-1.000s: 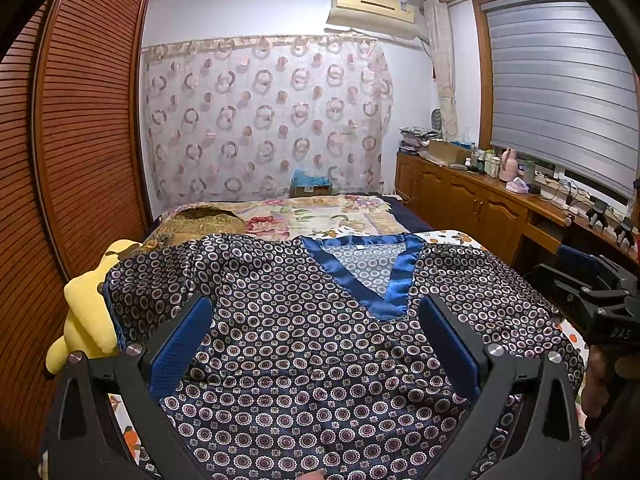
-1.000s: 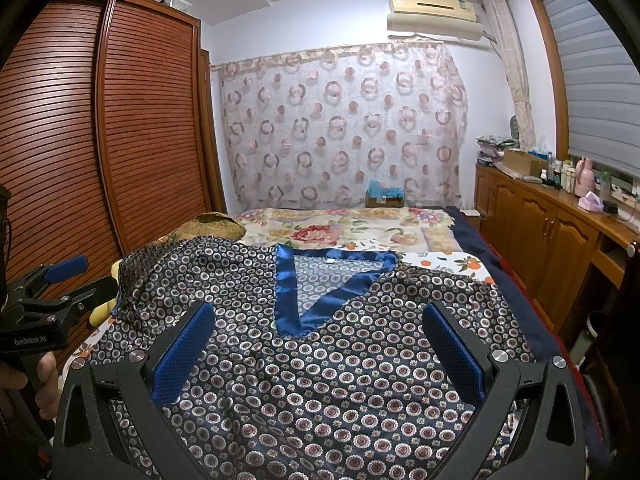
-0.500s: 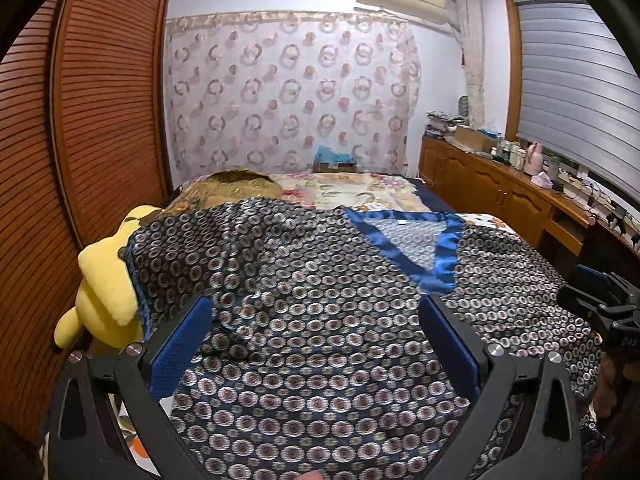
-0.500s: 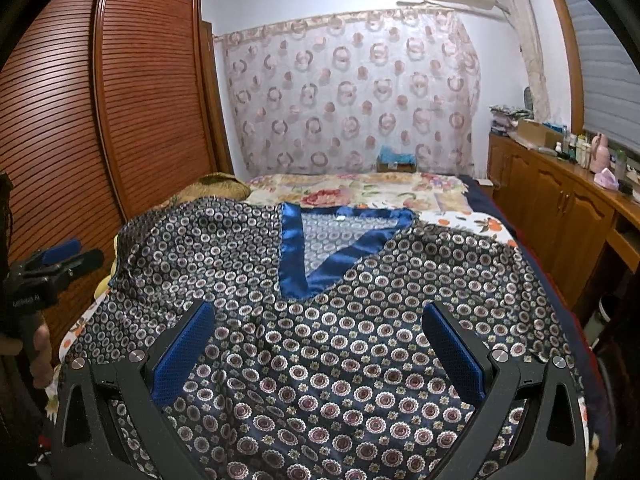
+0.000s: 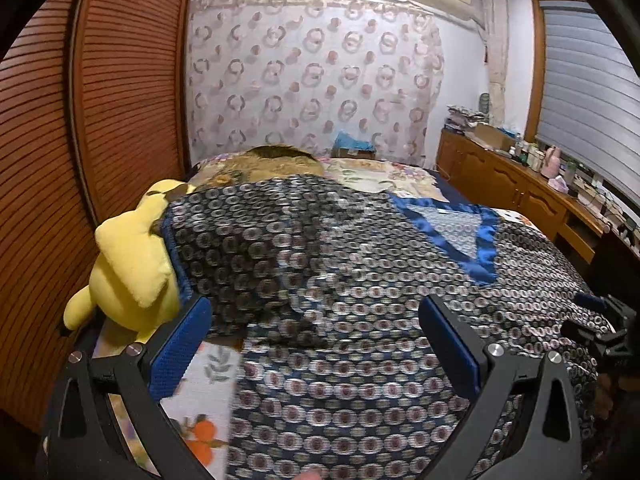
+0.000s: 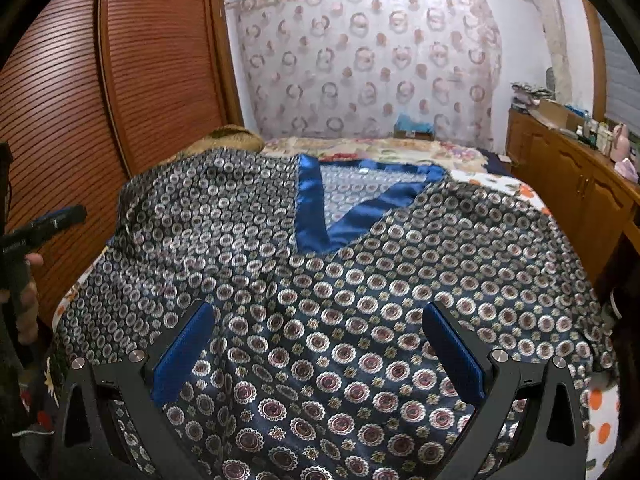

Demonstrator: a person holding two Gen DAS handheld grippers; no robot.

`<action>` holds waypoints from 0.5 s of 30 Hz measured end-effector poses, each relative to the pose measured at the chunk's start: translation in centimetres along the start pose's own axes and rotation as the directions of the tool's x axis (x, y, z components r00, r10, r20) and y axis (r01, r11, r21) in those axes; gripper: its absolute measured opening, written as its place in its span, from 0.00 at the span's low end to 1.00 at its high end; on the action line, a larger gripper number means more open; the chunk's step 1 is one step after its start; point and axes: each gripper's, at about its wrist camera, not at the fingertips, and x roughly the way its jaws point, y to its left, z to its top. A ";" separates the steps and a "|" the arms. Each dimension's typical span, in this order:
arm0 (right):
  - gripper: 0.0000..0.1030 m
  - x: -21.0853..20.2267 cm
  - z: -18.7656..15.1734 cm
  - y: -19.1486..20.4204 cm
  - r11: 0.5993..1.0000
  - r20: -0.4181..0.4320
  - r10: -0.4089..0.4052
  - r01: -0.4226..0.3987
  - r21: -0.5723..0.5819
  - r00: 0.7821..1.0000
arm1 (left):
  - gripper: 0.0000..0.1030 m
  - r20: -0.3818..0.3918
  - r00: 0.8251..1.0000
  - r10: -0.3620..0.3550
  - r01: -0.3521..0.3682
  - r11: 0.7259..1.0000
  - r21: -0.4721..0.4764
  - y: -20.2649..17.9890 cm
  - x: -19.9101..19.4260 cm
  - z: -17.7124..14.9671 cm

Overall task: Fold small clothes
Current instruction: 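Grasp the pajama top's side edge with the left gripper and lift it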

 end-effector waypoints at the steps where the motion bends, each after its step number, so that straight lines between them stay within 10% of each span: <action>1: 1.00 0.4 0.0 -0.2 1.000 -0.008 0.004 -0.004 -0.002 1.000 | 1.00 -0.005 1.000 0.008 -0.008 1.000 -0.005 0.6 0.1 0.0; 15: 1.00 2.3 0.4 0.3 0.999 -0.055 0.021 -0.024 -0.046 0.998 | 0.86 -0.095 0.995 0.003 -0.011 0.997 -0.079 7.7 4.7 1.0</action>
